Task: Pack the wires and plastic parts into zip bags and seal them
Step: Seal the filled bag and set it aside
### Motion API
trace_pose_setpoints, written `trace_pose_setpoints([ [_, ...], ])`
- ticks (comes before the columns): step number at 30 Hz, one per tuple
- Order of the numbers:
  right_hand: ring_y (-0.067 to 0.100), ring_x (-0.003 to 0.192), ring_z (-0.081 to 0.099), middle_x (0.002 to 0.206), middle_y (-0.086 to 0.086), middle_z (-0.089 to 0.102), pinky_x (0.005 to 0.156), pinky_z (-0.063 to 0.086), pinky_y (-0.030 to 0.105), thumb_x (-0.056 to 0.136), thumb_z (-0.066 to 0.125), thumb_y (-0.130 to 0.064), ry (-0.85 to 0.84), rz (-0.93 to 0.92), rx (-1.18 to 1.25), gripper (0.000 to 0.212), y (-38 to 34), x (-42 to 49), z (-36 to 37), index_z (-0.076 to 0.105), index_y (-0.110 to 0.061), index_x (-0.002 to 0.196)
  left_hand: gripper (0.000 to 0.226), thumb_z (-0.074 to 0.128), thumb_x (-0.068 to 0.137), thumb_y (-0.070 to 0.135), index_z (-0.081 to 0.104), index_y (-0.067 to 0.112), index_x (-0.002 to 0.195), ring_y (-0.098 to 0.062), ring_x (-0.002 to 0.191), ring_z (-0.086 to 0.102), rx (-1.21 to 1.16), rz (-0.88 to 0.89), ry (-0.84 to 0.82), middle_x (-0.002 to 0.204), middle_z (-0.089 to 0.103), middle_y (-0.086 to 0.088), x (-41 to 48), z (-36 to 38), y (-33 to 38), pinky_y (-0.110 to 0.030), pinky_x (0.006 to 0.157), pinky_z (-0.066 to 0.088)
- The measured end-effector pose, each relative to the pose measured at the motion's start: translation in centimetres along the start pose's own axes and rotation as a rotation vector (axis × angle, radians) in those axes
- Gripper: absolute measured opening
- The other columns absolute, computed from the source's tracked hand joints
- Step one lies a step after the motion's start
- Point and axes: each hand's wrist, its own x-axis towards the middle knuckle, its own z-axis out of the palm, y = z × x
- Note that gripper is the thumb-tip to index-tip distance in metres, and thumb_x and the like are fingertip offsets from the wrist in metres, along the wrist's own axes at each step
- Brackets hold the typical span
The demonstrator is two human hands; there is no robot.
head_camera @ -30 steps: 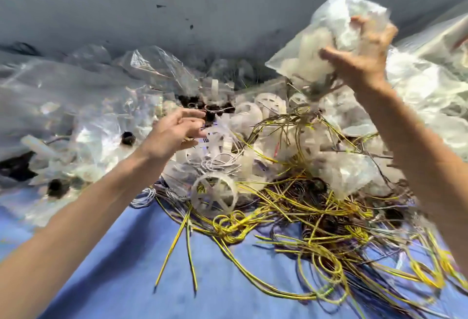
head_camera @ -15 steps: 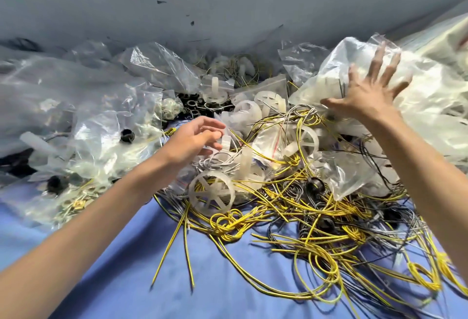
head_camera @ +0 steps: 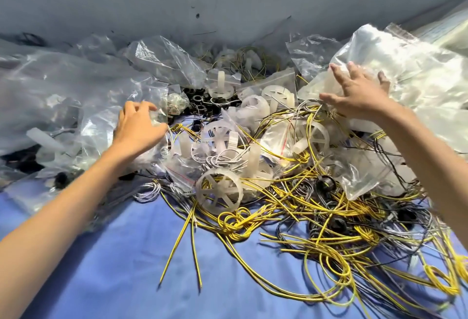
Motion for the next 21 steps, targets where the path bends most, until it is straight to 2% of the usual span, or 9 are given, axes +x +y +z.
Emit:
trace_pose_setpoints([
  [2, 0.026, 0.147, 0.012, 0.161, 0.007, 0.004, 0.116, 0.000, 0.054, 0.092, 0.045, -0.058, 0.028, -0.004, 0.053, 0.074, -0.6, -0.3, -0.7, 0.009, -0.034, 0.152, 0.059, 0.062, 0.082, 0.040, 0.043, 0.016, 0.133, -0.034, 0.130, 0.032, 0.128, -0.040, -0.169, 0.136, 0.035, -0.018, 0.5, 0.6, -1.5, -0.048, 0.105, 0.034],
  [4, 0.028, 0.145, 0.019, 0.160, 0.006, 0.012, 0.113, 0.009, 0.056, 0.091, 0.052, -0.050, 0.100, -0.024, 0.154, 0.071, -1.7, -0.6, -1.7, 0.019, -0.030, 0.151, 0.062, 0.060, 0.085, 0.046, 0.042, 0.017, 0.136, -0.037, 0.129, 0.033, 0.182, -0.028, -0.241, 0.135, 0.037, -0.022, 0.8, 1.0, -2.4, -0.049, 0.104, 0.033],
  [9, 0.025, 0.133, 0.038, 0.146, 0.008, 0.037, 0.110, 0.028, 0.051, 0.092, 0.056, -0.040, 0.211, -0.230, 0.361, 0.053, -5.5, -1.9, -4.1, 0.043, -0.021, 0.139, 0.046, 0.060, 0.087, 0.044, 0.054, 0.012, 0.119, -0.037, 0.112, 0.050, 0.285, 0.064, -0.168, 0.117, 0.053, -0.020, 0.9, 0.0, -2.6, -0.043, 0.093, 0.042],
  [12, 0.020, 0.122, 0.050, 0.138, 0.008, 0.044, 0.102, 0.038, 0.034, 0.092, 0.058, -0.034, 0.176, -0.367, 0.439, 0.045, -7.3, -3.5, -4.8, 0.051, -0.018, 0.133, 0.043, 0.062, 0.087, 0.038, 0.055, 0.011, 0.120, -0.035, 0.110, 0.052, 0.351, 0.087, -0.201, 0.115, 0.058, -0.018, 0.8, -0.5, -2.8, -0.039, 0.090, 0.042],
  [14, 0.014, 0.114, 0.054, 0.134, 0.005, 0.048, 0.091, 0.041, 0.023, 0.092, 0.058, -0.034, 0.135, -0.443, 0.469, 0.040, -8.5, -4.7, -4.9, 0.055, -0.019, 0.129, 0.040, 0.066, 0.085, 0.032, 0.058, 0.010, 0.117, -0.033, 0.109, 0.057, 0.312, 0.078, -0.250, 0.115, 0.063, -0.016, 0.4, -0.8, -3.1, -0.037, 0.089, 0.044],
  [16, 0.009, 0.108, 0.057, 0.131, 0.002, 0.050, 0.082, 0.040, 0.011, 0.092, 0.058, -0.035, 0.102, -0.508, 0.490, 0.037, -9.6, -6.0, -4.9, 0.057, -0.020, 0.126, 0.033, 0.071, 0.082, 0.023, 0.063, 0.009, 0.111, -0.028, 0.099, 0.062, 0.206, 0.108, -0.249, 0.104, 0.070, -0.012, -0.2, -1.2, -3.3, -0.033, 0.083, 0.047],
  [17, 0.009, 0.106, 0.057, 0.130, 0.002, 0.051, 0.082, 0.041, 0.011, 0.092, 0.058, -0.035, 0.082, -0.540, 0.499, 0.036, -10.1, -6.5, -4.8, 0.058, -0.020, 0.125, 0.029, 0.073, 0.080, 0.020, 0.065, 0.012, 0.106, -0.024, 0.088, 0.064, 0.129, 0.126, -0.258, 0.094, 0.071, -0.007, -0.6, -1.5, -3.3, -0.029, 0.075, 0.046],
  [19, 0.010, 0.106, 0.057, 0.130, 0.002, 0.051, 0.088, 0.043, 0.019, 0.092, 0.057, -0.036, 0.036, -0.605, 0.491, 0.036, -11.0, -7.3, -4.4, 0.058, -0.019, 0.123, 0.021, 0.076, 0.076, 0.025, 0.066, 0.025, 0.094, -0.007, 0.070, 0.061, 0.002, 0.160, -0.325, 0.077, 0.069, 0.007, -1.7, -2.0, -3.1, -0.017, 0.060, 0.040],
  [21, 0.010, 0.106, 0.057, 0.131, 0.002, 0.050, 0.091, 0.043, 0.022, 0.092, 0.057, -0.037, -0.006, -0.658, 0.454, 0.036, -11.6, -7.9, -3.9, 0.059, -0.018, 0.123, 0.018, 0.076, 0.076, 0.031, 0.063, 0.031, 0.089, -0.005, 0.069, 0.060, 0.008, 0.194, -0.358, 0.074, 0.067, 0.013, -2.5, -2.2, -2.8, -0.018, 0.061, 0.041],
])
